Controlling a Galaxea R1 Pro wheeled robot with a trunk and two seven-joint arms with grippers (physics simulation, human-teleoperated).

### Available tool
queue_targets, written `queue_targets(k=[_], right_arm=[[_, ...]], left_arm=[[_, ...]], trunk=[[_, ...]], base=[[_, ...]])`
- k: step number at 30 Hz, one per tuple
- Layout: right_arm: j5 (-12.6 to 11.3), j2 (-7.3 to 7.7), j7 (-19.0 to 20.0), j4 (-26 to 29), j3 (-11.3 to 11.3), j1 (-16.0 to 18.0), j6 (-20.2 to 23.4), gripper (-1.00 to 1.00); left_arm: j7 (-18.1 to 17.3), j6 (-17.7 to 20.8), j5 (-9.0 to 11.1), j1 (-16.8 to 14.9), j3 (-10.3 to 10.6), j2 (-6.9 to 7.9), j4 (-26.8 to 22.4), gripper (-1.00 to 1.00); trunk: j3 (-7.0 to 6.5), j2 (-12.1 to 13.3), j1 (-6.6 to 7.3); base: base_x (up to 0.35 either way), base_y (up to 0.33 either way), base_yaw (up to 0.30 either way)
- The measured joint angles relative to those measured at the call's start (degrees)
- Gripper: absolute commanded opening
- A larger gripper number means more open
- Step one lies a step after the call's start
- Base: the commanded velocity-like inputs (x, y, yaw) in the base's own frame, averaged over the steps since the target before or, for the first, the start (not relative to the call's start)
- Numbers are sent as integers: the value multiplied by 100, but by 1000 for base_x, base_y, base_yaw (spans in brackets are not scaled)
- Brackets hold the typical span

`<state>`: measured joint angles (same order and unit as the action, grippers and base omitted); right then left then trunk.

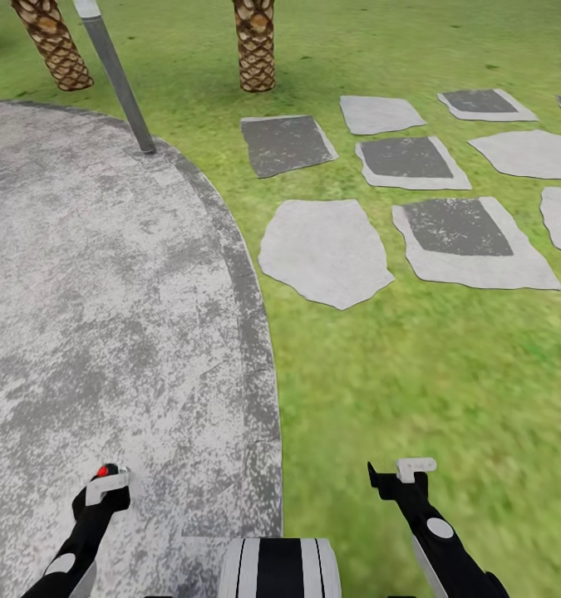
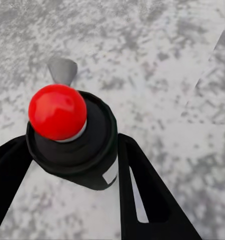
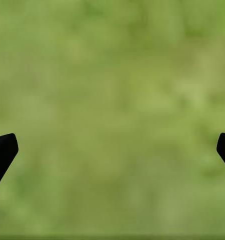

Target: In the garden, pick up the pesticide atomizer on the floor and spray pesticide onto both trees until each tree trunk is fully covered.

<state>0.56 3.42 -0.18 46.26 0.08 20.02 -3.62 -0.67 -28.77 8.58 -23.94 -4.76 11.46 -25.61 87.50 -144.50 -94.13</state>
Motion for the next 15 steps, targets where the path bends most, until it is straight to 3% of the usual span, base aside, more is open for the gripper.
queue_targets(k=[15], right_arm=[[0, 0, 2, -9, 0, 0, 0, 100]], left_arm=[[-6, 17, -2, 5, 13, 4, -44, -100]], trunk=[[-44, 2, 5]], base=[[0, 0, 0]])
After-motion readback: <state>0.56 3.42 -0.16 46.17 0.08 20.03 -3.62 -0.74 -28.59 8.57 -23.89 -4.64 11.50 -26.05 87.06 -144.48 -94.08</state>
